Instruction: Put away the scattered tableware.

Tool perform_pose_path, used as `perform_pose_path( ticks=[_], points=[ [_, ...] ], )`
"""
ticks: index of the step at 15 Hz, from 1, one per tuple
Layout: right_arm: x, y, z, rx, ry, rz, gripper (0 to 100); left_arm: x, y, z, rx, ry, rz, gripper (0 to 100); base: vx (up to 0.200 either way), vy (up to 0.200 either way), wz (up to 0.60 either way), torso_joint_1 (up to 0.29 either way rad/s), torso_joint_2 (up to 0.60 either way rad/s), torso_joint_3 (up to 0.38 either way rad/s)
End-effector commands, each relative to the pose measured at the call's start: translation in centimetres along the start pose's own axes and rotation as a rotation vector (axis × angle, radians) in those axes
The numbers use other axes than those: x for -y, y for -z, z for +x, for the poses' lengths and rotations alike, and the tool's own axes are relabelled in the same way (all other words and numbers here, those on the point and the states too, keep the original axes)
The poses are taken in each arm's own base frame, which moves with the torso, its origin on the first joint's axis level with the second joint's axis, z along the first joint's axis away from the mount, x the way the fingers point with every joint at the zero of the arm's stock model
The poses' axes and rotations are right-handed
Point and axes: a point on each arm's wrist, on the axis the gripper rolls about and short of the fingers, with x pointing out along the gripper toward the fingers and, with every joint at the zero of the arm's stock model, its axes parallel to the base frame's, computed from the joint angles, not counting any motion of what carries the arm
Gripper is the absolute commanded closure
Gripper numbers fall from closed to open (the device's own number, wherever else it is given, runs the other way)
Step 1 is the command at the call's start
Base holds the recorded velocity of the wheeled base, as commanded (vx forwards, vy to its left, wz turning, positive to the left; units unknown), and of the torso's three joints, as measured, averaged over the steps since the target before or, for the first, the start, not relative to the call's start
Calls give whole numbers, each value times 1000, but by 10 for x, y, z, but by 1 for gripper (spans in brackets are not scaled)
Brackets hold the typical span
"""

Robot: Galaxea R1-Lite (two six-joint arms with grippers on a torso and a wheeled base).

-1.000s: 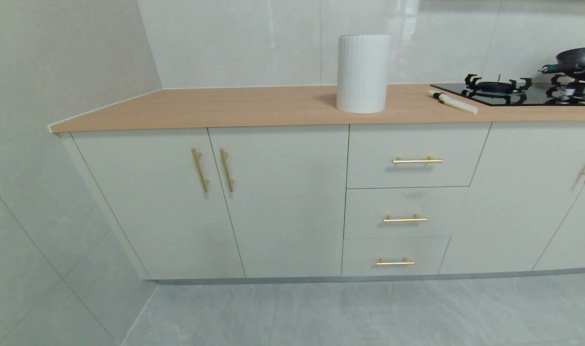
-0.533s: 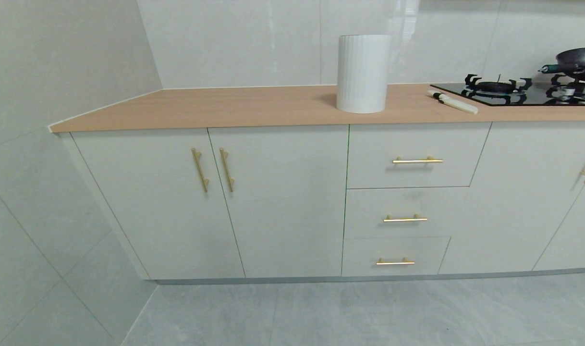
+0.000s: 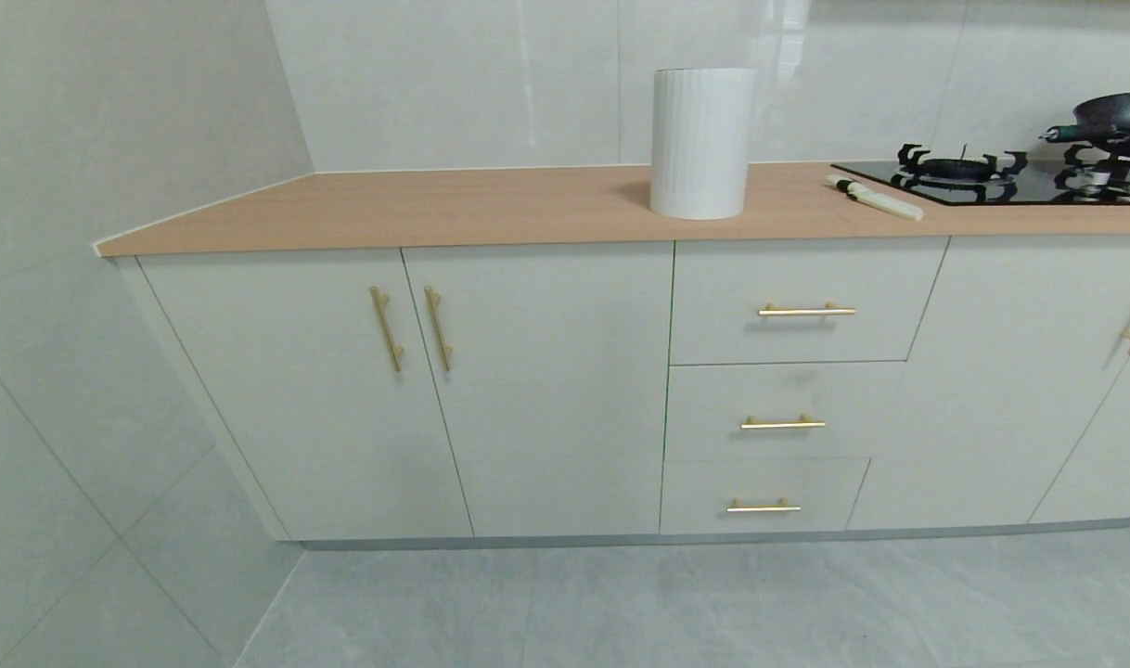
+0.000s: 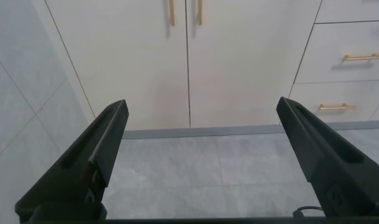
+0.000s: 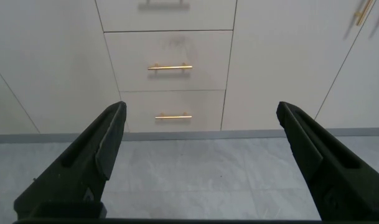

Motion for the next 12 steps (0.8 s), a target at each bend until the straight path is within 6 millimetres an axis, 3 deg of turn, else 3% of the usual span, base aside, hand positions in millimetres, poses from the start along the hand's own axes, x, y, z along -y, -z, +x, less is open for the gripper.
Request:
perform_pose_path(
  ticks=[1, 12],
  points=[
    [0, 0, 0, -3, 0, 0, 0, 0, 0, 0, -1, 0, 0, 0, 200, 0, 0, -2, -2, 2],
    [0, 0, 0, -3, 0, 0, 0, 0, 0, 0, -1, 2, -2, 0, 200, 0, 0, 1, 2, 2]
  ],
)
